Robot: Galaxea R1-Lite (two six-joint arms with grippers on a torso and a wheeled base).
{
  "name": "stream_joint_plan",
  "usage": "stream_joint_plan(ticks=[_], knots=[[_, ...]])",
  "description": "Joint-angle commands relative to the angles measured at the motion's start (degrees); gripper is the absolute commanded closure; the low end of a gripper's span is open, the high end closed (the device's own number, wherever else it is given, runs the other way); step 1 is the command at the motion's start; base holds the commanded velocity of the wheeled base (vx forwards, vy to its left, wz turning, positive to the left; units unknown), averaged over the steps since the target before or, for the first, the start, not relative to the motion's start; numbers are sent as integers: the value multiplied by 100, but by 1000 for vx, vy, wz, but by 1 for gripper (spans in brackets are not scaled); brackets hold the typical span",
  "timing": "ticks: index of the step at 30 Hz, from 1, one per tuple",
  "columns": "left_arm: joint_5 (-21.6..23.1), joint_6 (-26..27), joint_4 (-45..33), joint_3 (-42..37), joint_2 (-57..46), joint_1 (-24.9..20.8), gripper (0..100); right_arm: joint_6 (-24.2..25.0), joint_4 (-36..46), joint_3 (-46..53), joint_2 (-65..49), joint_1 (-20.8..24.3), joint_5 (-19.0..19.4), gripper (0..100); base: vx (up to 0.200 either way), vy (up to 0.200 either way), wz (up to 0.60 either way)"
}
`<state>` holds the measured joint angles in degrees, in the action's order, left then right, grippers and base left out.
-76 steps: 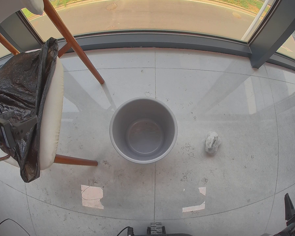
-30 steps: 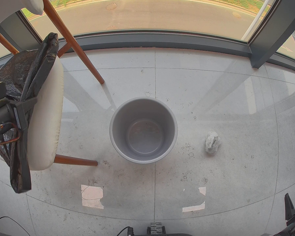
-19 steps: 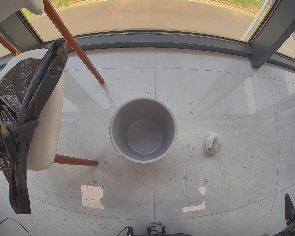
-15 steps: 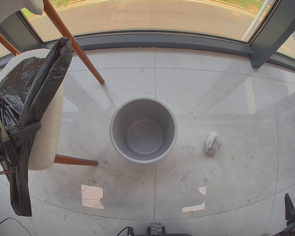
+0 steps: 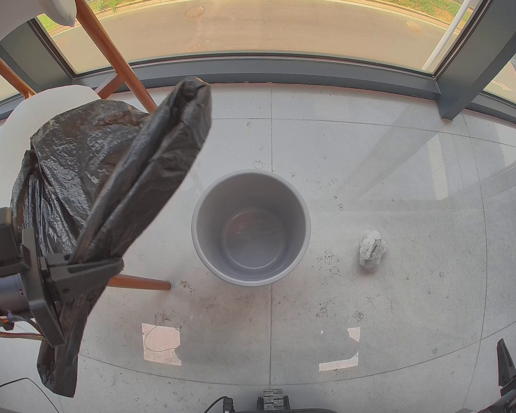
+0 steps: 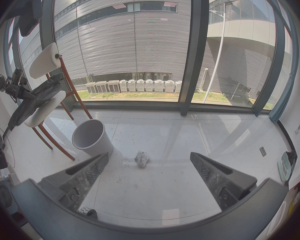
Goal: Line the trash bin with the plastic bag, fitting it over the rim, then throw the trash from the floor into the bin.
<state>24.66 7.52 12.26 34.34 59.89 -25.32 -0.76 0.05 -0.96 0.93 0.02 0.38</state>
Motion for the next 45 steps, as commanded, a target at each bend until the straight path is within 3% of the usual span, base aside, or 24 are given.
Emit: stream_joint_plan(ticks=[1, 4, 7, 9, 10, 14, 16, 17, 18, 21, 23, 26, 32, 45], knots=[[-5, 294, 4, -42, 427, -307, 100, -21, -5, 79, -66, -2, 138, 0, 0, 0, 0], [12, 399, 4, 2, 576, -324, 100, -21, -40, 61, -75, -11, 200, 0, 0, 0, 0], [12, 417, 4, 64, 699, -333, 100, 111, -488, -703, 312, 200, 270, 0, 0, 0, 0], [21, 417, 13, 73, 726, -342, 100, 172, -497, -783, 795, 551, 279, 0, 0, 0, 0], [12, 408, 13, 73, 761, -421, 100, 348, -506, -870, 1068, 982, 305, 0, 0, 0, 0], [12, 408, 13, 73, 787, -641, 100, 867, -497, -1424, 1929, 1993, 243, 0, 0, 0, 0], [12, 399, 13, 99, 813, -650, 100, 1376, -532, -1828, 2606, 2467, 226, 0, 0, 0, 0], [12, 399, 13, 99, 813, -650, 100, 1376, -532, -1828, 2606, 2467, 226, 0, 0, 0, 0], [12, 417, 13, 108, 822, -711, 100, 1974, -471, -2321, 3098, 2687, 287, 0, 0, 0, 0], [12, 346, 13, 196, 831, -1019, 100, 2624, -541, -3077, 4152, 2740, 331, 0, 0, 0, 0], [12, 338, 4, 231, 849, -1133, 100, 2765, -559, -3375, 4566, 2731, 358, 0, 0, 0, 0], [21, 346, 4, 257, 945, -1274, 100, 2800, -567, -3701, 4917, 2731, 384, 0, 0, 0, 0], [30, 355, 13, 609, 1517, -1739, 100, 2800, -550, -3991, 5339, 2731, 824, 0, 0, 0, 0], [-93, 426, 4, 1250, 2466, -1748, 100, 2809, -559, -4307, 6068, 2757, 894, 0, 0, 0, 0]])
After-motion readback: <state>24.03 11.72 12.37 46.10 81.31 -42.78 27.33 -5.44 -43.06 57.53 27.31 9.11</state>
